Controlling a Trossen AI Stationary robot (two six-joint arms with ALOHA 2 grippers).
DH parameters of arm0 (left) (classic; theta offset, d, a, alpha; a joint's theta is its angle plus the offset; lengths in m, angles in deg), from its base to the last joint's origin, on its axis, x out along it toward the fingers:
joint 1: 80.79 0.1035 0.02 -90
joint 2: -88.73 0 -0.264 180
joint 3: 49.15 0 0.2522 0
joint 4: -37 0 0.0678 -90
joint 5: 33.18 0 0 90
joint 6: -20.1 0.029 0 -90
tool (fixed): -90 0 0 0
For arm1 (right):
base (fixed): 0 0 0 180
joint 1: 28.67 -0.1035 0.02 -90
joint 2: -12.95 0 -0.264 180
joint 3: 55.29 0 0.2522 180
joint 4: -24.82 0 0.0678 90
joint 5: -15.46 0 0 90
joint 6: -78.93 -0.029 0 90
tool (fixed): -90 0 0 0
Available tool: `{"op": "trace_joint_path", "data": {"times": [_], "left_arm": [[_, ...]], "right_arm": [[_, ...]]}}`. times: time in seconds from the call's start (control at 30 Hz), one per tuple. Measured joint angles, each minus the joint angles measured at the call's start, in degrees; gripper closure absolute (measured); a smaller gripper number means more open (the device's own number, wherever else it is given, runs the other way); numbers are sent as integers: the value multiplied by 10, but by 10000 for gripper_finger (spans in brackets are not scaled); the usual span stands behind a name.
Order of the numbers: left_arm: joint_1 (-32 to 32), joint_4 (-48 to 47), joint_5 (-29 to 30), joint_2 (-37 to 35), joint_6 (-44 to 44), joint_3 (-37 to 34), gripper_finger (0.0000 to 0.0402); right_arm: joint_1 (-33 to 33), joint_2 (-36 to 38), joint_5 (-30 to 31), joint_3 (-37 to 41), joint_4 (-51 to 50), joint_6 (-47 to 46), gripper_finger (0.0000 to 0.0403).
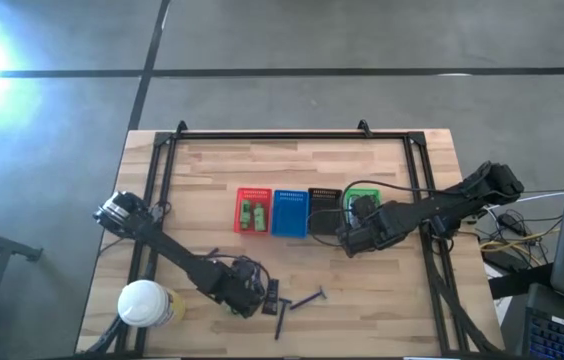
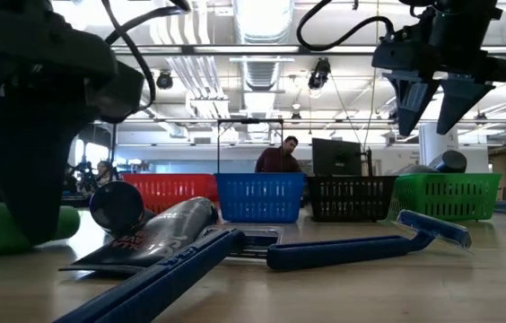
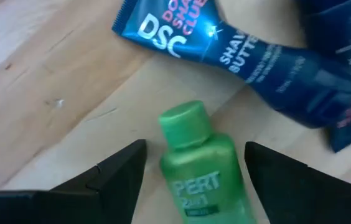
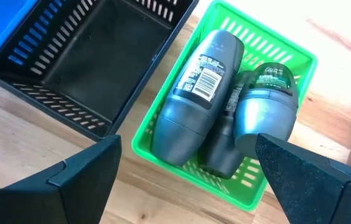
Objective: Pick & Place Travel size toiletries
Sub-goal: Put the green shampoo into the red bin
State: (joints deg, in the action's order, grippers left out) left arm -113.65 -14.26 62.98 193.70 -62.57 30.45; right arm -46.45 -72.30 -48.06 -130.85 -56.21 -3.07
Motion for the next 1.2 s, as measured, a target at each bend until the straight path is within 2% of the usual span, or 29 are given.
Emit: {"op": "trace_joint_path", "data": {"times": [0.1,0.33,0.43,0.57,0.87,1.0,1.1,1.2], "left_arm": [[0,-4,-8,6,15,-1,148],[11,-22,-31,-5,38,-3,249],[24,-47,-42,-23,48,-6,249],[43,-61,-16,-59,60,-5,249],[110,-85,-15,-84,137,-8,249],[174,-103,9,-133,187,-8,249],[251,-100,36,-167,240,-8,249],[340,-79,39,-185,298,-15,249]], "right_arm": [[0,0,0,0,-1,1,35],[0,0,0,0,-3,2,35],[0,0,0,0,-9,2,35],[0,0,4,0,-17,2,35],[0,0,7,2,-18,0,35],[0,0,7,2,-19,-3,35],[0,0,7,2,-20,-15,35],[0,0,7,2,-19,-29,35]]}}
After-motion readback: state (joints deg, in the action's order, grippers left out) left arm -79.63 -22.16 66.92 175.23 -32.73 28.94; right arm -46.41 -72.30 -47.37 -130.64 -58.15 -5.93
